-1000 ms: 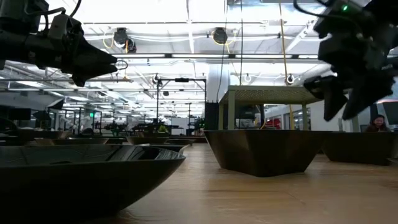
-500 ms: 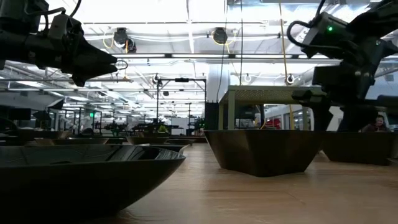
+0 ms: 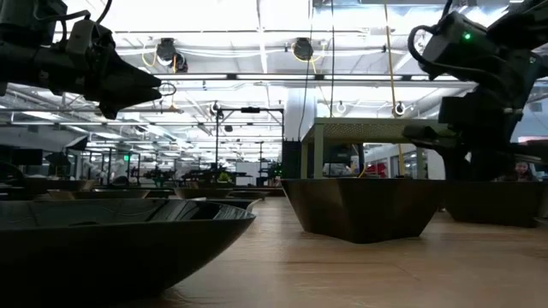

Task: Pick & Place Mini shaped plates
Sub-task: Put the black leaf-shaped plate on the shelf

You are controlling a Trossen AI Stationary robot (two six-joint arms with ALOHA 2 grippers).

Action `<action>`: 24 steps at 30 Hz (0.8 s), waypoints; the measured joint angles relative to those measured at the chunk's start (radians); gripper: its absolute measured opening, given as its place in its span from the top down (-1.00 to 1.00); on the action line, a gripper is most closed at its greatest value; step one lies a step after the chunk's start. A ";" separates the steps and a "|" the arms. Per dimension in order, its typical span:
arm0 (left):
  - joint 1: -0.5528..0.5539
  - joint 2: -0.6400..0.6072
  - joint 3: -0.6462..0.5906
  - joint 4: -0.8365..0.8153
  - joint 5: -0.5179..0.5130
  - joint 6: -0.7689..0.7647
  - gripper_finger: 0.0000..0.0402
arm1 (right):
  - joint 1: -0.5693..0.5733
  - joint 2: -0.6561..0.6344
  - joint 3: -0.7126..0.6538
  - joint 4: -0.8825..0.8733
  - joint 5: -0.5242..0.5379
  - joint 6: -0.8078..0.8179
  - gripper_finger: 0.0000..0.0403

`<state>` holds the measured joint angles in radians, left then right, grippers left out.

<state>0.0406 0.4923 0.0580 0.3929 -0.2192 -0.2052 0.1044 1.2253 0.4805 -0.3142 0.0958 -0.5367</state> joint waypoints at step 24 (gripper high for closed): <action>0.000 0.000 0.000 0.000 0.000 0.000 0.13 | -0.001 -0.559 0.175 -0.005 0.407 0.326 1.00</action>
<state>0.0405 0.4926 0.0582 0.3931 -0.2193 -0.2052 0.1038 0.6659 0.6557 -0.3191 0.5031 -0.2108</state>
